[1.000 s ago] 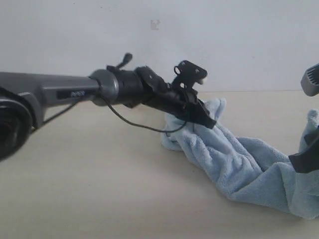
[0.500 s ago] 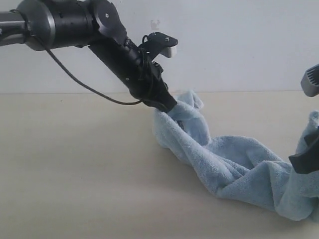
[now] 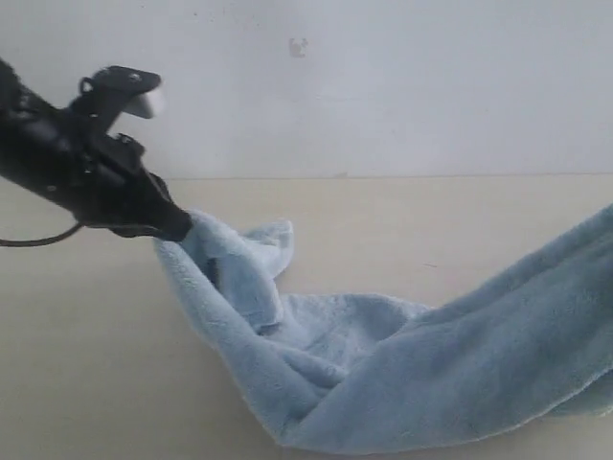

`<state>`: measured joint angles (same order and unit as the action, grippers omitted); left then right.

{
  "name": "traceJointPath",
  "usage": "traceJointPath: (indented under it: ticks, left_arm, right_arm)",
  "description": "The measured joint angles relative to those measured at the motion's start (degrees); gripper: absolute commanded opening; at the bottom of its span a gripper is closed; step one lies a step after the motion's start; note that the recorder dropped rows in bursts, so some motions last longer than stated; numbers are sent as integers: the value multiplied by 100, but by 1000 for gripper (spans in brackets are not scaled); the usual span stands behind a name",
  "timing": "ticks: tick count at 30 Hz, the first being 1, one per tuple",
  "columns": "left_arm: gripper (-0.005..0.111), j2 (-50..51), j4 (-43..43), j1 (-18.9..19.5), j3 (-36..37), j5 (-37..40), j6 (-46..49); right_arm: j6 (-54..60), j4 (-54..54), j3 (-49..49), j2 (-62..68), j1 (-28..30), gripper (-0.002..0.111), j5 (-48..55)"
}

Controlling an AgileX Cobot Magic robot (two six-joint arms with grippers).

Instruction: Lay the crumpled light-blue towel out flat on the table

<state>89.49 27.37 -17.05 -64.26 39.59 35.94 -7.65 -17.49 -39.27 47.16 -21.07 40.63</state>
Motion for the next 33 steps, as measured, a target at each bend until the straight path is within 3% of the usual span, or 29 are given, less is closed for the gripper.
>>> traceJointPath:
  ticks: [7,12,18,25,27,29,33]
  left_arm:
    - [4,-1790,209,195,1275,-593,-357]
    - [4,-2885,-334,347,2167,-1028,-1178]
    - [4,-3689,-1094,754,3041,-1235,-2091]
    - [5,-3958,-1300,977,3657,-2026,-2638]
    - [11,-3844,-1300,977,3667,-2237,-2652]
    - [26,-3648,-1300,992,3671,-2447,-2676]
    - [67,-3140,-1245,994,3671,-2623,-2689]
  right_arm:
    - [9,47,-215,-106,0,0,717]
    - [9,-140,-224,-106,0,0,978]
    - [-29,-165,-224,-106,0,0,993]
    - [-41,-152,-224,-106,0,0,993]
    - [-50,-130,-224,-106,0,0,993]
    - [-50,-108,-224,-106,0,0,957]
    - [-50,-84,-224,-106,0,0,908]
